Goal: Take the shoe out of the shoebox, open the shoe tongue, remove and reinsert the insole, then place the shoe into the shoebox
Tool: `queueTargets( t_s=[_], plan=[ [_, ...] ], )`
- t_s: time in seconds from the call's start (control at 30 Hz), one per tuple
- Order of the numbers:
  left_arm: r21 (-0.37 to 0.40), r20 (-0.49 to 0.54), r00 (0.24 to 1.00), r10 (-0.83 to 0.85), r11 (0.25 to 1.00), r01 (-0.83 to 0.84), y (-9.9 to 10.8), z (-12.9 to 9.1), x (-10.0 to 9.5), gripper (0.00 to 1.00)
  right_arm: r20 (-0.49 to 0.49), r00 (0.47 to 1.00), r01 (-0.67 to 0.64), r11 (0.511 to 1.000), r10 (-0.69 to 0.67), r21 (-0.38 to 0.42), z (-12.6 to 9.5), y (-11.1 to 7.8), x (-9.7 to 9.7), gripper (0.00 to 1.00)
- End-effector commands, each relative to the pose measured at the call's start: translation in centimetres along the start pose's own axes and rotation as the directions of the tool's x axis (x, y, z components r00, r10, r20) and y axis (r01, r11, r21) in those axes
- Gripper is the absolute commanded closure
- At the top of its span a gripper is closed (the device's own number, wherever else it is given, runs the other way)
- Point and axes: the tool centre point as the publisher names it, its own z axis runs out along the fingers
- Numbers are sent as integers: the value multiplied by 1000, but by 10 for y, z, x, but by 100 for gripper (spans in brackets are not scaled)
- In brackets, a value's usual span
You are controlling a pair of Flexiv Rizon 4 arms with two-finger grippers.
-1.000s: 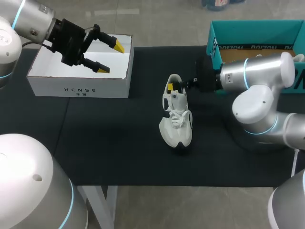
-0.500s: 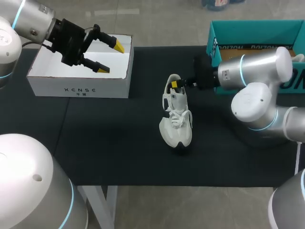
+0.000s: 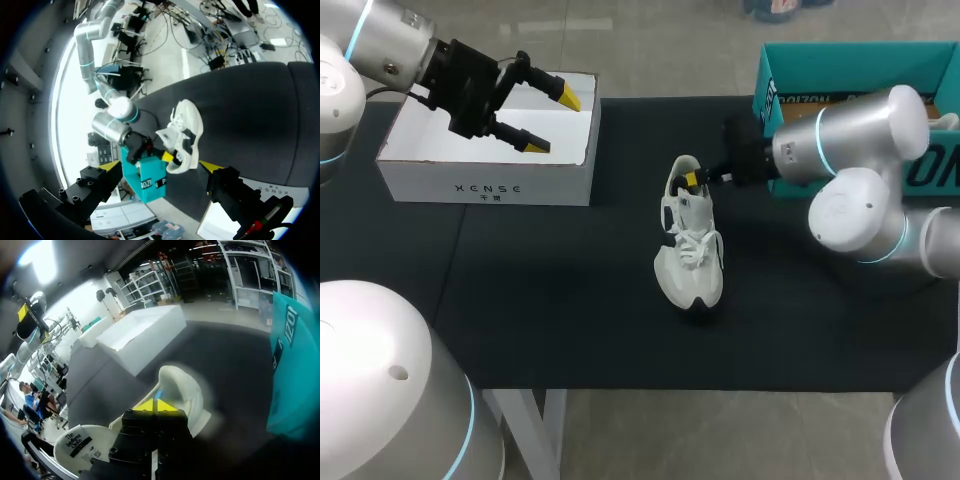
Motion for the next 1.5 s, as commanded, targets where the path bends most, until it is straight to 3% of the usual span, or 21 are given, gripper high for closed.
queueTargets(
  t_s=[0.03, 0.17, 0.23, 0.27, 0.3, 0.63, 0.7, 0.77, 1.17, 1.2, 1.27, 1.5],
  plan=[
    [-1, -4, 1000, 1, 1000, -1, 0, -1, 0, 0, 23, 1000, -2, 1000, 1, 25, 8, 3, -1, 100],
    [-1, -4, 1000, 1, 1000, -1, 0, -1, 0, 0, 61, 998, 8, 999, -10, 33, 4, 4, -2, 98],
    [-1, -4, 1000, 1, 1000, -1, 0, -1, 0, 0, 86, 996, -2, 1000, -1, 30, -5, 5, -4, 53],
    [-1, -4, 1000, 1, 1000, -1, 0, -1, 0, 0, 97, 995, -13, 999, 10, 30, -8, 4, -5, 2],
    [-1, -4, 1000, 1, 1000, -1, 0, -1, 0, 0, 110, 994, -14, 999, 11, 30, -12, 4, -6, 0],
    [-1, -4, 1000, 1, 1000, -1, 0, -1, 0, 0, 218, 976, -13, 990, -17, 137, -30, 15, -2, 0],
    [-1, -4, 1000, 1, 1000, -1, 0, -1, 0, 0, 162, 982, -115, 991, 102, 73, -32, 20, 2, 0],
    [-1, -4, 1000, 1, 1000, -1, 0, -1, 0, 0, -39, 937, -350, 928, 348, -125, -32, 26, 5, 0],
    [-1, -4, 1000, 1, 1000, -1, 0, -1, 0, 0, -39, 937, -350, 928, 348, -125, -32, 26, 5, 0],
    [-1, -4, 1000, 1, 1000, -1, 0, -1, 0, 0, -10, 926, -377, 920, 378, -110, -36, 25, 4, 0],
    [-1, -4, 1000, 1, 1000, -1, 0, -1, 0, 0, 154, 932, -336, 941, 328, 32, -39, 31, 8, 0],
    [-1, -4, 1000, 1, 1000, -1, 0, -1, 0, 0, 383, 899, -326, 908, 212, 263, -50, 40, 14, 0]
  ],
)
